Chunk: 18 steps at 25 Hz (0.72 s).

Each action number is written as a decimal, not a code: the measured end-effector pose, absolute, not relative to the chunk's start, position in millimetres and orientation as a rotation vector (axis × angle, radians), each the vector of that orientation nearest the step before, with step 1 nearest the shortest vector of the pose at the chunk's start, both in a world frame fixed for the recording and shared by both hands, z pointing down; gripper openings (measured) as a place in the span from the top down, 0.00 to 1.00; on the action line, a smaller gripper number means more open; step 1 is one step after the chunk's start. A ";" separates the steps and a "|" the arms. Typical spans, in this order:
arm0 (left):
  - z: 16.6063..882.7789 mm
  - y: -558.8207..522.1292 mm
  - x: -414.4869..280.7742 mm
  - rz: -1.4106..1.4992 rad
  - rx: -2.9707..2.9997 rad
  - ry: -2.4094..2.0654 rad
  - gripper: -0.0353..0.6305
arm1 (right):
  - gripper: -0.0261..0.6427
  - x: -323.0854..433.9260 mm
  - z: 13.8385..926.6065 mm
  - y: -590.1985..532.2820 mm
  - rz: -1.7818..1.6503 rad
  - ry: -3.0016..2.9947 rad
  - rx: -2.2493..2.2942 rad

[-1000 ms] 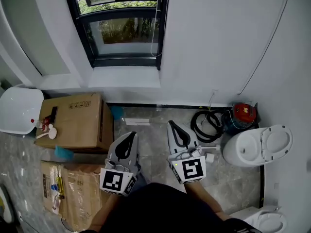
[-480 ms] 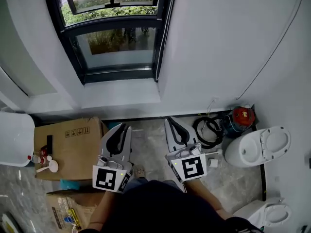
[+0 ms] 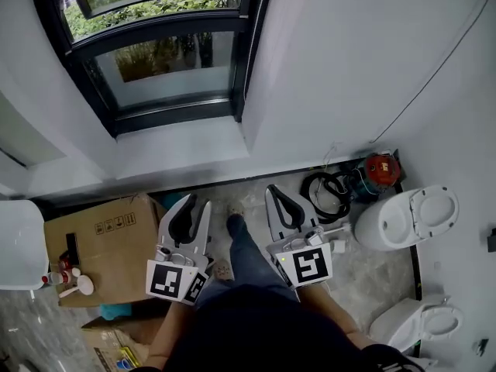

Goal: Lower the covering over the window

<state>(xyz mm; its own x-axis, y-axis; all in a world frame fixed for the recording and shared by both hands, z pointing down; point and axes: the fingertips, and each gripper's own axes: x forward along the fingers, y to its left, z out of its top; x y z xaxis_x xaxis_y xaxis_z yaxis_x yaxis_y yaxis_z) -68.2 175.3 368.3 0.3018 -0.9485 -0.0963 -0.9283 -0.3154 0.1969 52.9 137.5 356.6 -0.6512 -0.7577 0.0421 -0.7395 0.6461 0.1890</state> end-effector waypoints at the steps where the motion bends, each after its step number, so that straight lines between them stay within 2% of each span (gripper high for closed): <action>1: 369.1 168.1 -71.1 -0.298 2.447 -1.769 0.81 | 0.94 50.4 356.5 129.4 -0.230 -2.746 1.261; 7: 361.8 104.6 -86.4 -0.310 2.482 -1.763 0.81 | 0.94 28.3 345.0 59.0 -0.264 -2.755 1.287; 18: 323.3 -77.9 -96.9 -0.309 2.542 -1.773 0.81 | 0.94 11.3 313.8 -115.2 -0.363 -2.788 1.307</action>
<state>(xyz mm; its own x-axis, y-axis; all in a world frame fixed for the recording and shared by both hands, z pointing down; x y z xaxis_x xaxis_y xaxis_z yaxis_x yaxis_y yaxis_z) -96.9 -77.9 323.3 0.3322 -0.9317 -0.1466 -0.9263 -0.3516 0.1355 11.3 -115.2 313.8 -0.6439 -0.7627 -0.0612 -0.7529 0.6174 0.2278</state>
